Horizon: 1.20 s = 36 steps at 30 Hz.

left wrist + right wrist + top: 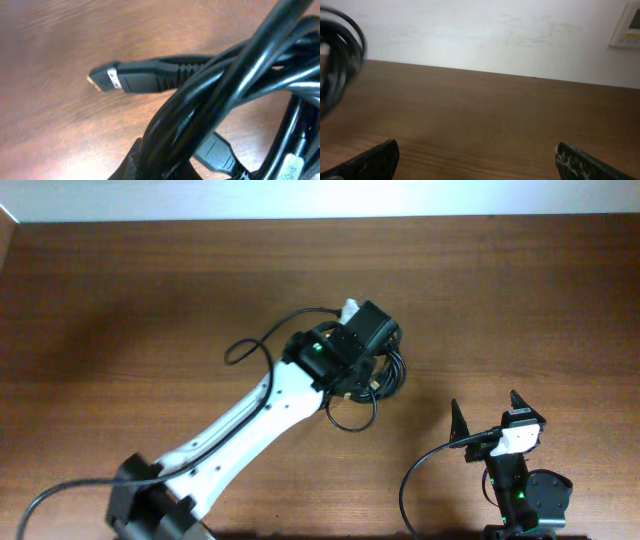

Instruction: Untangle cables

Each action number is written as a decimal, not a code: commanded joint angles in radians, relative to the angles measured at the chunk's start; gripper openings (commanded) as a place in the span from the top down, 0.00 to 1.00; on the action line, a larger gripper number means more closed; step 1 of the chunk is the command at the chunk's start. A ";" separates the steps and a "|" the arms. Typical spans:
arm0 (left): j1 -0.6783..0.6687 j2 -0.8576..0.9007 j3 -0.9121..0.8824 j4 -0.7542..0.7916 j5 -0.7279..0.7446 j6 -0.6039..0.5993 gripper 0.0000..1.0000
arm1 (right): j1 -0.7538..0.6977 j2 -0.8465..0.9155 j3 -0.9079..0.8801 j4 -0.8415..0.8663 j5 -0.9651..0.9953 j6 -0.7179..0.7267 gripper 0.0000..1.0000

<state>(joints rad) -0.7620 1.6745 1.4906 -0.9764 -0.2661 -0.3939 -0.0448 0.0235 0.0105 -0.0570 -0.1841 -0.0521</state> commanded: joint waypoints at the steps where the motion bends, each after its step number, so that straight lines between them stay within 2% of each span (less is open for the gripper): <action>1: 0.000 -0.109 0.029 -0.032 -0.071 -0.319 1.00 | 0.007 -0.001 -0.005 -0.007 0.008 0.000 0.01; 3: 0.000 -0.134 0.029 -0.037 -0.067 -0.393 1.00 | 0.007 -0.001 -0.005 -0.007 0.008 0.000 0.01; 6: -0.001 -0.143 0.029 -0.043 -0.068 -0.430 1.00 | 0.007 -0.001 -0.005 -0.007 0.008 0.000 0.01; 9: -0.001 -0.143 0.029 -0.030 -0.067 -0.540 1.00 | 0.007 -0.001 -0.005 -0.007 0.005 0.000 0.01; 13: -0.001 -0.145 0.029 0.060 -0.008 -0.545 1.00 | 0.005 -0.001 -0.005 0.053 -0.019 0.019 0.01; 15: -0.001 -0.147 0.029 0.062 0.048 -0.545 1.00 | 0.005 -0.001 0.018 0.132 -0.058 0.178 0.01; 17: -0.001 -0.152 0.029 0.050 0.088 -0.544 1.00 | 0.005 -0.001 0.089 0.101 -0.109 0.324 0.01; 19: -0.001 -0.159 0.029 0.044 0.161 -0.544 1.00 | 0.005 -0.001 0.168 -0.005 -0.174 0.349 0.01; 20: -0.001 -0.166 0.029 0.039 0.181 -0.544 1.00 | 0.005 -0.001 0.236 -0.111 -0.183 0.350 0.01; 25: -0.001 -0.196 0.029 0.020 0.181 -0.544 1.00 | 0.005 0.000 0.535 -0.509 -0.183 0.349 0.01; 26: -0.001 -0.198 0.029 0.012 0.189 -0.544 1.00 | 0.005 0.009 0.626 -0.638 -0.183 0.349 0.01; 28: -0.001 -0.198 0.029 0.002 0.254 -0.544 1.00 | 0.005 0.041 0.737 -0.782 -0.196 0.349 0.01; 31: -0.001 -0.198 0.029 -0.010 0.306 -0.544 1.00 | 0.005 0.155 0.868 -0.901 -0.304 0.349 0.01; 36: -0.001 -0.198 0.029 -0.009 0.335 -0.544 1.00 | 0.005 0.493 1.021 -1.048 -0.610 0.349 0.01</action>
<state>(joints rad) -0.7620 1.5032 1.4914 -0.9871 0.0269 -0.9287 -0.0448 0.4038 0.9943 -1.0897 -0.6201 0.2920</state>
